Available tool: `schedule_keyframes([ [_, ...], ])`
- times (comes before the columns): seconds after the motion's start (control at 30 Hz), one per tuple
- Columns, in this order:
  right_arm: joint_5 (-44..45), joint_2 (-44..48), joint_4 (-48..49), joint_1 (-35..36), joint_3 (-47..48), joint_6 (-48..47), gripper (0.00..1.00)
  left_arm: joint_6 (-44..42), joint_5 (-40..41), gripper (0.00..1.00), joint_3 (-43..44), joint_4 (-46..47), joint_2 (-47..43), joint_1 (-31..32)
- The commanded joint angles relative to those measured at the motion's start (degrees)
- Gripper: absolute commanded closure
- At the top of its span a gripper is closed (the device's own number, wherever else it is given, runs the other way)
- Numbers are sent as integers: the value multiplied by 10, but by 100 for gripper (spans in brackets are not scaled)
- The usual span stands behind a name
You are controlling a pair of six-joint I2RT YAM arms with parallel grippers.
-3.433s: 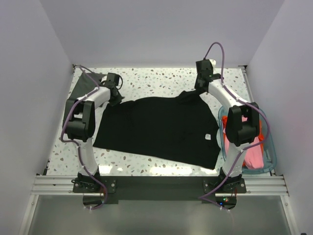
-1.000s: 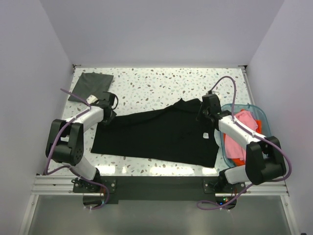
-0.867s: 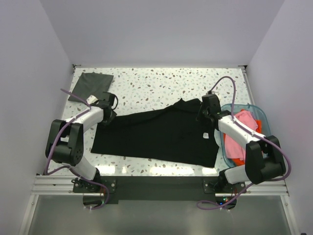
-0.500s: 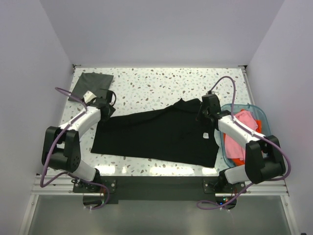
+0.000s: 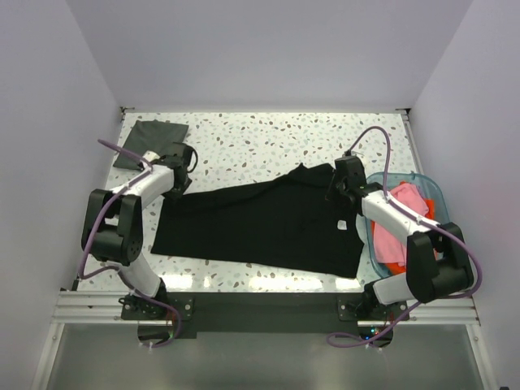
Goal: Fold and stack the t-shirts
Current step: Fold the tshirt
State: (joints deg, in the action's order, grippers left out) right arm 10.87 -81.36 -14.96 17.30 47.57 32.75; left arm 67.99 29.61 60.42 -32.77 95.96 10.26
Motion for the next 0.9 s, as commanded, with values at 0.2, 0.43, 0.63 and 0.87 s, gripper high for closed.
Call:
schedule_keyframes([
  [0.2,2,-10,34,3,18,0,100,38,38,53,36,-35,53,-3],
  [0.43,1,-17,34,4,19,1,100,46,35,60,21,-32,66,-6],
  [0.63,1,-18,32,4,20,1,100,38,31,72,23,-29,63,-10],
  [0.87,4,-20,32,4,20,2,100,16,24,78,36,-26,41,-14],
])
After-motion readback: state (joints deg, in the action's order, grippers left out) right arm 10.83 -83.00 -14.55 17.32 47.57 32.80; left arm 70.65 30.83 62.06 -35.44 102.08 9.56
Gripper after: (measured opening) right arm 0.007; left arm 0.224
